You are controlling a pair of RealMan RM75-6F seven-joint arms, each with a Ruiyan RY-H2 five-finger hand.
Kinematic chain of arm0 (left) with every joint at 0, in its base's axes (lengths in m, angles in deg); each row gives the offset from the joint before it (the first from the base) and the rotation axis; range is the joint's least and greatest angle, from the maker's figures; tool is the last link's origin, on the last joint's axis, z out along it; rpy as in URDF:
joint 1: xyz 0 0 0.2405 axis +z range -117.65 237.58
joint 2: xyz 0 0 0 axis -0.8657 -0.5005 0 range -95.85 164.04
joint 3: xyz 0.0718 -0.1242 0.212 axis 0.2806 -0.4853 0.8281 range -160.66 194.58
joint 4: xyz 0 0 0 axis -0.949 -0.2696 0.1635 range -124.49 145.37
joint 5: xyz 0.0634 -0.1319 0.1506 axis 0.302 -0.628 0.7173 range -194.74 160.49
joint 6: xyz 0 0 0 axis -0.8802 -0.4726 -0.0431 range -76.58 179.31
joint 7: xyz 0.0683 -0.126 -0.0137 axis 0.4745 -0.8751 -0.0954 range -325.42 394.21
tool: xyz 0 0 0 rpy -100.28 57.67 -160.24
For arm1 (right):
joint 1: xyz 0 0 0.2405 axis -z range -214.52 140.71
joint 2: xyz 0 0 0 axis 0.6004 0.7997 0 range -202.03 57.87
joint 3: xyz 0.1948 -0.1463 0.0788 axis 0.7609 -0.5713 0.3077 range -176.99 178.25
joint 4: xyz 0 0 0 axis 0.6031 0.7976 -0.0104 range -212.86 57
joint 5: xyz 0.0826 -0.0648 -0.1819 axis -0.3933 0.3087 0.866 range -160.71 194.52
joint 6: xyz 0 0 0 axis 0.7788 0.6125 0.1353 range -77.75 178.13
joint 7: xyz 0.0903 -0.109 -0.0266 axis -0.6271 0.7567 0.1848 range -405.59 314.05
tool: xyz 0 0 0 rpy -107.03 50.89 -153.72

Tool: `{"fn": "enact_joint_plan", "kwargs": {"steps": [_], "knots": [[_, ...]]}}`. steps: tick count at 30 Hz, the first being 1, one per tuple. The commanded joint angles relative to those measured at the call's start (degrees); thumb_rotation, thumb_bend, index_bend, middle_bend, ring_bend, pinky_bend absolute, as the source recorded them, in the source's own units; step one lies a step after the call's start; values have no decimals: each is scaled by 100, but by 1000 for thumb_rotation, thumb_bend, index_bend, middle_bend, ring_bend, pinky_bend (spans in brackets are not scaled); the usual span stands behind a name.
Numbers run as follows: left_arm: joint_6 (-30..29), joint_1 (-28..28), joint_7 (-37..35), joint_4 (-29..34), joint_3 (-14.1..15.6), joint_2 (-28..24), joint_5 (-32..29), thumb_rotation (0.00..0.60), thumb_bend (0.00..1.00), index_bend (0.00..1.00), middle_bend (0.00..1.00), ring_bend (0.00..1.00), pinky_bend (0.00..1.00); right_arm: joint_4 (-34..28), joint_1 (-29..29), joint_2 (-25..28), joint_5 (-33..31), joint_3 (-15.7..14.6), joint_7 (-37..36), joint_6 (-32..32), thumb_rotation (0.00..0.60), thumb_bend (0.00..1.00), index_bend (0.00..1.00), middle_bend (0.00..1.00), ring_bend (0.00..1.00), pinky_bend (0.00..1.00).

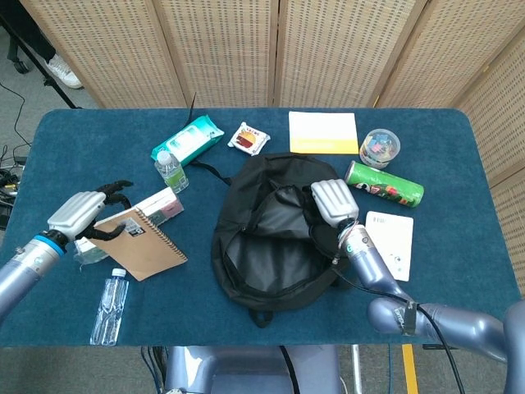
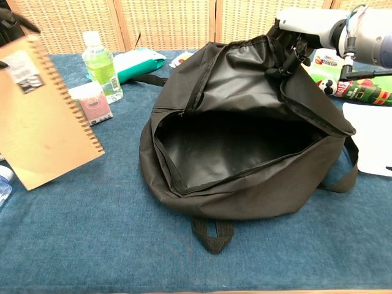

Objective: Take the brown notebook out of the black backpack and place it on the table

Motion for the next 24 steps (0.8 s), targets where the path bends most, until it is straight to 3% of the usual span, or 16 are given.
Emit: {"fn": "enact_joint_plan", "kwargs": {"steps": [1,9,11,12,14,16,18,20,24], "knots": [[-933,352,345,-343,-295,562,-172,600,135,0,0,0,19,-33,38,5,125,-45,31,34,600,672,702,704,730,702],[-1899,750,238,-427,-466,657,291,600,134,0,0,0,0,-206,162,59,507,-108,-60,114,600,669,702,704,730,702],[-2008,829,301,-375,-457,611,353,600,134,0,0,0,0,-262,214,78,655,-145,-105,154,600,580,698,675,704,686],[-2061,863,336,-352,-454,595,377,600,134,0,0,0,0,-283,239,86,731,-164,-127,177,600,501,682,643,666,662],[-2258,980,530,-311,-436,568,443,600,136,0,0,0,0,-361,325,137,1053,-267,-221,231,600,176,560,467,449,528],[-2503,1144,803,-233,-401,557,480,600,144,0,0,0,0,-480,425,268,1460,-442,-391,183,600,23,415,288,242,370],[-2727,1315,1064,-126,-367,552,474,600,156,0,0,0,0,-621,498,493,1883,-656,-576,21,600,0,293,150,102,236],[-2931,1503,1281,0,-320,556,435,600,166,0,0,0,0,-747,539,748,2376,-886,-654,-101,600,0,217,60,19,166],[-3229,1835,1618,178,-216,579,361,600,179,0,0,0,0,-836,709,1056,3545,-1216,-995,172,600,0,188,15,0,129]]}}
